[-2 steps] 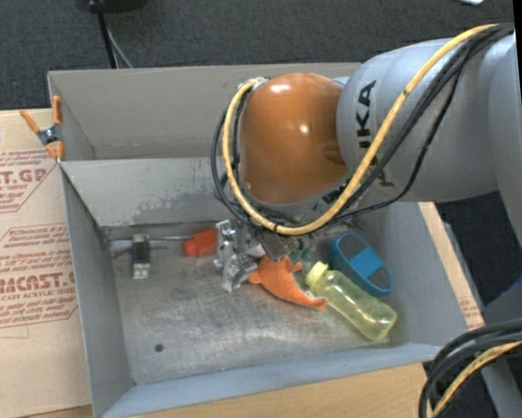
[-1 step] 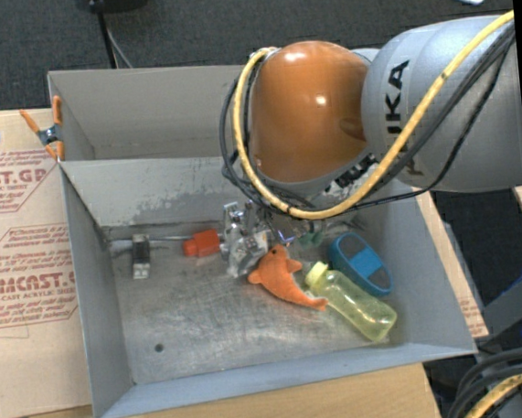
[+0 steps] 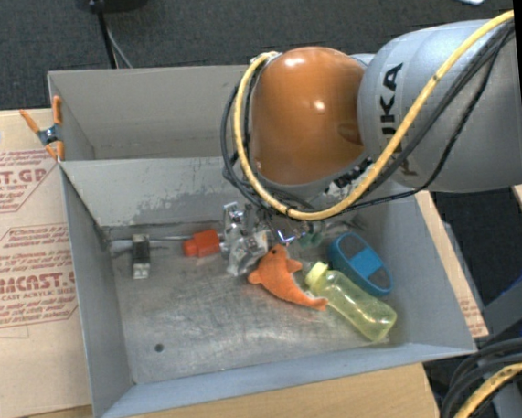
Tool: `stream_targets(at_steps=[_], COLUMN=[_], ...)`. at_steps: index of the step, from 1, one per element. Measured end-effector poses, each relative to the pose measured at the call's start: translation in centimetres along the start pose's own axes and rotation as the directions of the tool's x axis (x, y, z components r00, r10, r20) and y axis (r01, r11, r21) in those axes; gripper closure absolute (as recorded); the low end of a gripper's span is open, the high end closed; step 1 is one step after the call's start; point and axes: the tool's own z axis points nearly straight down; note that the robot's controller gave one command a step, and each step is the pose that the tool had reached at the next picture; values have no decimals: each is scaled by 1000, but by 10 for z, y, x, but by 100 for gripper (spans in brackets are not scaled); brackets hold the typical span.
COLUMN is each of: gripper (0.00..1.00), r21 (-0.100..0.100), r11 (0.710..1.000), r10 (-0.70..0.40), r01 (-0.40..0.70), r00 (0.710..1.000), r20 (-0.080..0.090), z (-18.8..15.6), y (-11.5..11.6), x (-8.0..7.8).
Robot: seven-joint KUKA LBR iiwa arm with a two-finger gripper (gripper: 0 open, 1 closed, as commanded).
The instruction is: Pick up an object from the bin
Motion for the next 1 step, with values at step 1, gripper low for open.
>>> stream_targets(at_steps=[1], gripper=[0], r21=[0], r11=[1000], r10=[-1], r01=[1], r00=[1000], r20=[-18], z=[47], y=[-55], x=[42])
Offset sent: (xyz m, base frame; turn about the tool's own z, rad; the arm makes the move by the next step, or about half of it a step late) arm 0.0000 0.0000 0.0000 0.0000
